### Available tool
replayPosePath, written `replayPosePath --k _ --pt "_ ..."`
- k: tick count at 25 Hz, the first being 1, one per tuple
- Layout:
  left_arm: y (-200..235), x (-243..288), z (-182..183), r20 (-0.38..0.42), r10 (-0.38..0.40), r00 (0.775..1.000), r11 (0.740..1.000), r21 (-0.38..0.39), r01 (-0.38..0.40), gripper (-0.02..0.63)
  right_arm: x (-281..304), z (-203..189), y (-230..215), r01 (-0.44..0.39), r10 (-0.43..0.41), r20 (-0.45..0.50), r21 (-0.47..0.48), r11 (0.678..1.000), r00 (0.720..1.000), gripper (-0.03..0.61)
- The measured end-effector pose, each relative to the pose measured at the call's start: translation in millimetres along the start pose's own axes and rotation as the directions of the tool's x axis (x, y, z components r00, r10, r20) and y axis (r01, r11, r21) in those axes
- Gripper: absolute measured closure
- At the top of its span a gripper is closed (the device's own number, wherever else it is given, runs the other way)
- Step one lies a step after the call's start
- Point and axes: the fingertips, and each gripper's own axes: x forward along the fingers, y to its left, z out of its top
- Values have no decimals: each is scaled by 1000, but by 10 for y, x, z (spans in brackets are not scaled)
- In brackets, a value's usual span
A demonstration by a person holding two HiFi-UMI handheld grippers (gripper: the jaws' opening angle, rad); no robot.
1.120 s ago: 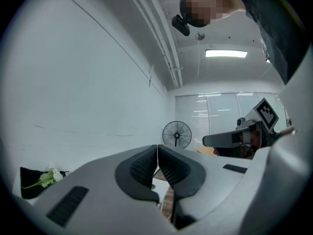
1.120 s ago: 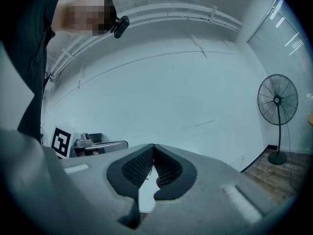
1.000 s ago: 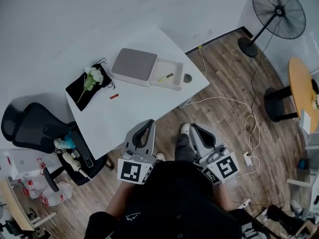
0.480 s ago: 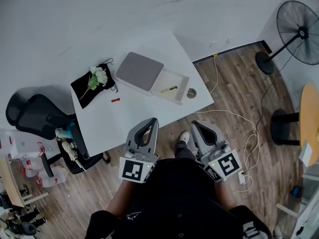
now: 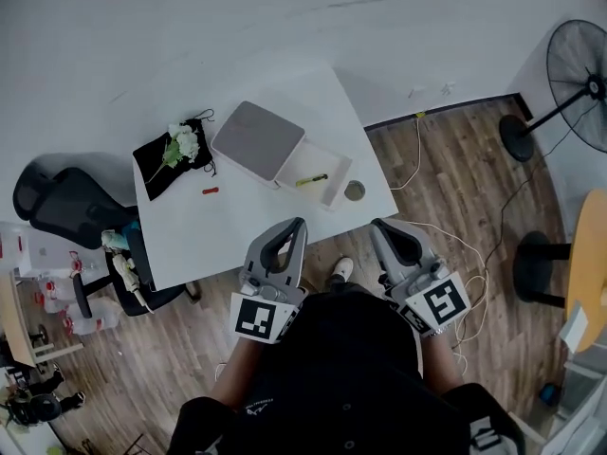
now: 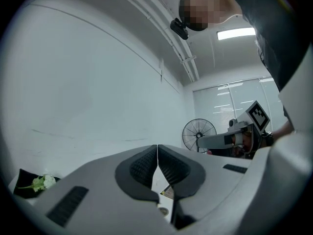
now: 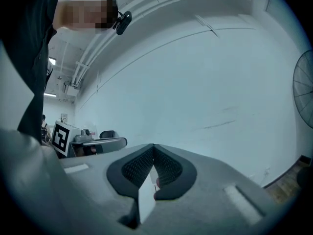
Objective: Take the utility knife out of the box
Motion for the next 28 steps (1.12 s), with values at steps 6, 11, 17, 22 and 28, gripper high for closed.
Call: replayPosePath --k 6,11,17,22,28 --pt "21 145 -105 -24 12 1000 1000 4 -12 606 -25 -52 -109 -11 11 -18 11 1000 1000 574" --pt "112 308 -206 -47 -5 999 1000 26 6 606 4 -68 -190 2 -1 -21 39 999 1000 574" --pt "298 514 -409 -92 -70 993 997 21 72 606 124 -78 -321 61 -61 -28 32 998 998 574" --pt "501 647 -762 -213 -131 968 989 36 141 606 249 -86 -400 127 -125 -38 53 991 991 574" --pt "656 857 -1060 -279 -228 933 970 18 242 606 437 -132 -407 178 -176 -66 34 983 982 574"
